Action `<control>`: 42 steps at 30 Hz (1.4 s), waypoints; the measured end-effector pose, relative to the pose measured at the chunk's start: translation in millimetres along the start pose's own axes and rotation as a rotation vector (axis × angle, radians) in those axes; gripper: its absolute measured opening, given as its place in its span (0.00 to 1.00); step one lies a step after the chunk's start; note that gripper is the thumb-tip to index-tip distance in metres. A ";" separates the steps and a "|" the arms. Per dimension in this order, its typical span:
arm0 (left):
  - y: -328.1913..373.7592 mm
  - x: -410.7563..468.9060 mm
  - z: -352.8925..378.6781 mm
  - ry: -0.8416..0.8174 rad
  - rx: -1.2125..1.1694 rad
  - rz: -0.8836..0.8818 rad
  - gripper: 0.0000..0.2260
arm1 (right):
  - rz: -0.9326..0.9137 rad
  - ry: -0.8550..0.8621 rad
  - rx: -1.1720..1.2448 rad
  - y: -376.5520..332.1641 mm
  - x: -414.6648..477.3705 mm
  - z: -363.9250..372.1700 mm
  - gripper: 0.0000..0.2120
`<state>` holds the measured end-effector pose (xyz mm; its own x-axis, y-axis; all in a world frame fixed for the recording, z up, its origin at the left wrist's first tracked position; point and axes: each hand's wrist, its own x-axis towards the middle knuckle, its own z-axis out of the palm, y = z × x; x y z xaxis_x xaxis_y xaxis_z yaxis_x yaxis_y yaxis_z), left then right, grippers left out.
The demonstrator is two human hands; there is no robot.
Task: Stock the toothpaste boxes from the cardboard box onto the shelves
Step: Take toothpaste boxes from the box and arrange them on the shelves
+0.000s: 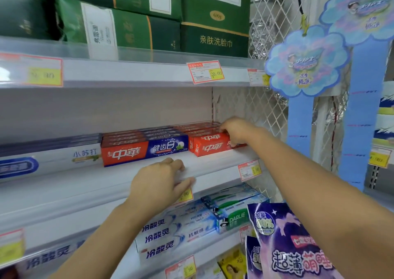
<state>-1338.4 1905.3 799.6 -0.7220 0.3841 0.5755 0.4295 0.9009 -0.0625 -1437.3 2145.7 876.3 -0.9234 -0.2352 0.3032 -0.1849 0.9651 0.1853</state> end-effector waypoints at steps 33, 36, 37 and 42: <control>1.3 -2.1 2.8 0.053 0.004 -0.018 0.18 | 0.258 0.171 0.288 -92.4 17.5 27.0 0.16; 1.6 -1.2 2.9 0.053 -0.002 -0.021 0.18 | 0.264 0.177 0.279 -93.5 17.5 26.2 0.15; 1.6 -1.1 3.1 0.054 0.000 -0.018 0.18 | 0.267 0.179 0.275 -93.2 17.2 25.6 0.15; -0.1 -0.1 5.2 0.076 0.010 -0.015 0.18 | 0.266 0.168 0.266 -91.3 13.4 24.8 0.17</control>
<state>-1341.3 1906.2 795.3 -0.6853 0.3543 0.6363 0.4132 0.9086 -0.0610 -1441.2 2057.3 840.3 -0.8872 0.0318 0.4603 -0.0483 0.9857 -0.1612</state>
